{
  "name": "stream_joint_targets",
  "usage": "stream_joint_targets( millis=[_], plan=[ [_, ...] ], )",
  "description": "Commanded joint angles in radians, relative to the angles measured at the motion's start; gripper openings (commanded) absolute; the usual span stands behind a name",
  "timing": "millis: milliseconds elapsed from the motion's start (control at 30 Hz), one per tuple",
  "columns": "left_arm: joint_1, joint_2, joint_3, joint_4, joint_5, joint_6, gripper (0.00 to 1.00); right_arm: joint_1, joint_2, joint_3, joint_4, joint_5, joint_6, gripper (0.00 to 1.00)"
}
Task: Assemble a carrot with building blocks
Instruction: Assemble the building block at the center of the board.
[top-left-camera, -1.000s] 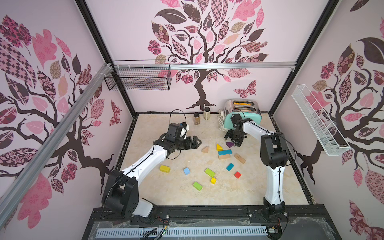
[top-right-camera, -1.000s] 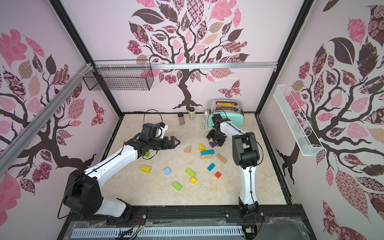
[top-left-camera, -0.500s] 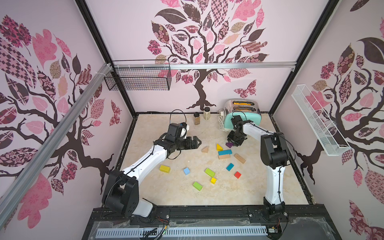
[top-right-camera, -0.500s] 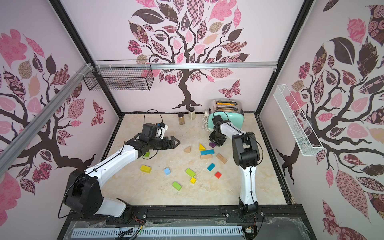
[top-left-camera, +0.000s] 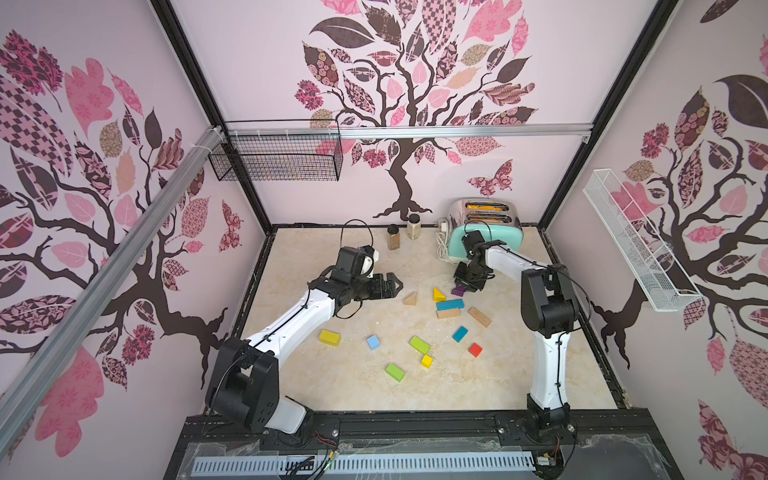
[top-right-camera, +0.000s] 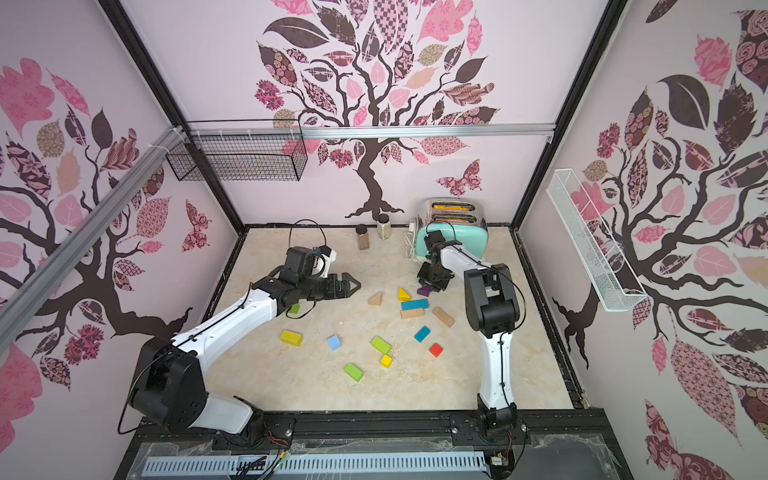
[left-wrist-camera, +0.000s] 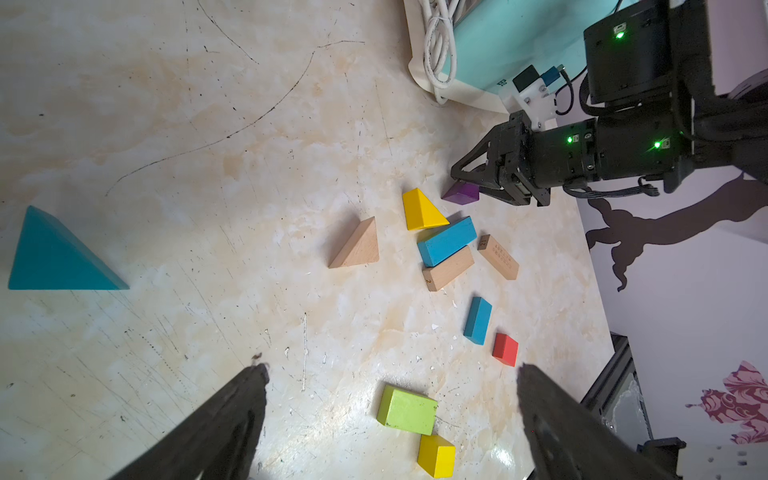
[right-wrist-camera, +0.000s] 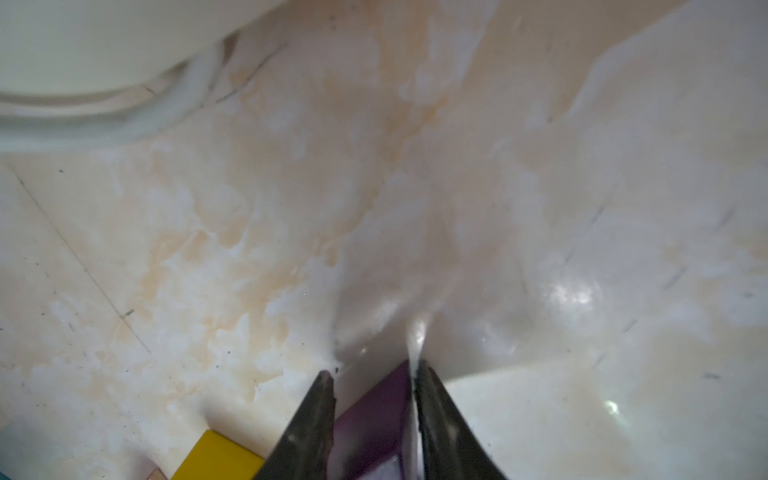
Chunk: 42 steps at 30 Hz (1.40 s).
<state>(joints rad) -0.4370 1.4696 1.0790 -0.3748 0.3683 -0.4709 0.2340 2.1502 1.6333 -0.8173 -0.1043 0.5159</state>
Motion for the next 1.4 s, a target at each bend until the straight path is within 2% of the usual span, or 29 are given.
stream_joint_targets(
  millis=[0, 233, 433, 1233, 1300, 1367],
  plan=[
    [0.004, 0.012, 0.020, 0.020, 0.004, 0.003, 0.98, 0.016, 0.033, 0.023, 0.004, 0.012, -0.116, 0.35],
    [0.004, 0.014, 0.019, 0.023, 0.006, -0.002, 0.98, 0.031, 0.029, 0.027, 0.039, 0.021, -0.245, 0.36],
    [0.005, 0.012, 0.012, 0.021, 0.004, -0.003, 0.98, 0.053, 0.020, 0.014, 0.060, -0.001, -0.280, 0.36],
    [0.004, 0.007, -0.003, 0.027, 0.013, 0.001, 0.98, 0.068, -0.056, -0.093, 0.039, 0.043, -0.180, 0.30],
    [0.006, 0.009, -0.002, 0.027, 0.014, 0.003, 0.98, 0.067, -0.064, -0.101, 0.042, 0.030, -0.165, 0.32],
    [0.004, 0.011, -0.002, 0.027, 0.013, 0.003, 0.98, 0.068, -0.065, -0.102, 0.049, 0.025, -0.153, 0.37]
  ],
)
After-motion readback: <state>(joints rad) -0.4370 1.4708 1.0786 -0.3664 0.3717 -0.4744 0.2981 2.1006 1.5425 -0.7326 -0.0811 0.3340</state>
